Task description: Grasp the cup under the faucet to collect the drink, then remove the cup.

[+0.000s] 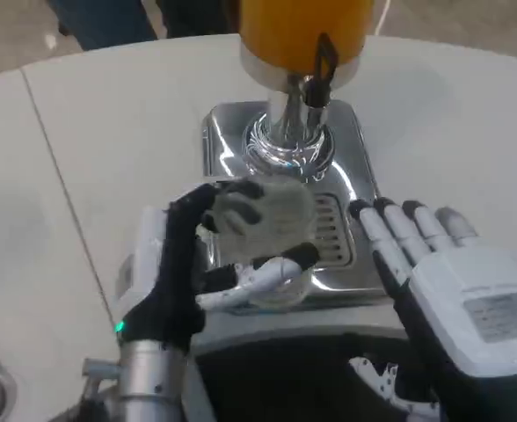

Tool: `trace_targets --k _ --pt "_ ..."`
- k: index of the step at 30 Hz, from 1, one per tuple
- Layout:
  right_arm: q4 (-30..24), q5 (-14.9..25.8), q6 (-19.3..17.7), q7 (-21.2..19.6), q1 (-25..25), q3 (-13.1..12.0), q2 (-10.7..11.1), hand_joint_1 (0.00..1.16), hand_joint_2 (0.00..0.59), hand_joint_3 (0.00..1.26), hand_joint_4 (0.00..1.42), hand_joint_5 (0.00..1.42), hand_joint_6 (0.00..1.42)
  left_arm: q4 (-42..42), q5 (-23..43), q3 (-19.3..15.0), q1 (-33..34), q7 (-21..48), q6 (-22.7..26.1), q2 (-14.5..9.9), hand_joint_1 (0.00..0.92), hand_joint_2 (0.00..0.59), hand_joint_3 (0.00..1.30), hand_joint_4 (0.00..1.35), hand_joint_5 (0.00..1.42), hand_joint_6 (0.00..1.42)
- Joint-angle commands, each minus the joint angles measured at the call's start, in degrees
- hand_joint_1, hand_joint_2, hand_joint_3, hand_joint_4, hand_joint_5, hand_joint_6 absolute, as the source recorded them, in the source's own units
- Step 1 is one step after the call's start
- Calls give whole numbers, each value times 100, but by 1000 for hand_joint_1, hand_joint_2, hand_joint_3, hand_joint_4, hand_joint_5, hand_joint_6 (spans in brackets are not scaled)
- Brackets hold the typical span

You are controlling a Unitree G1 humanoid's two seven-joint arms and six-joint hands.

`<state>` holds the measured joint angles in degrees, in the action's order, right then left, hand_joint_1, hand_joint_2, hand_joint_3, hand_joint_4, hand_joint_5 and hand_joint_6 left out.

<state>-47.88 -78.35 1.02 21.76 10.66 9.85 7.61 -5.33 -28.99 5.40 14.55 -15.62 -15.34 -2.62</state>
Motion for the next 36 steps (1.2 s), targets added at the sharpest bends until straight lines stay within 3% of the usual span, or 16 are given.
trace_targets --k 1,8,16,26,36 --pt "-60 -32 35 282 -122 -81 -3 629 401 0 0 0 0 -871 80 159 740 -334 -271 182 660 40 1216 1150 1424 1424" --pt "227 -99 97 348 -464 7 -153 625 398 0 0 0 0 -2355 2 277 1702 -999 -543 262 660 40 1216 1150 1424 1424" --pt "396 -104 159 450 -702 -11 -138 616 405 0 0 0 0 -3886 -50 364 2644 -1845 -771 288 667 44 1206 1136 1424 1424" --pt "384 -121 234 522 -766 -15 -122 609 407 0 0 0 0 -4565 -41 491 3112 -2497 -830 482 661 51 1203 1112 1420 1424" --pt "416 -130 311 598 -839 -8 -131 606 407 0 0 0 0 -4985 -115 636 3176 -2936 -718 485 624 88 1028 1128 1349 1424"
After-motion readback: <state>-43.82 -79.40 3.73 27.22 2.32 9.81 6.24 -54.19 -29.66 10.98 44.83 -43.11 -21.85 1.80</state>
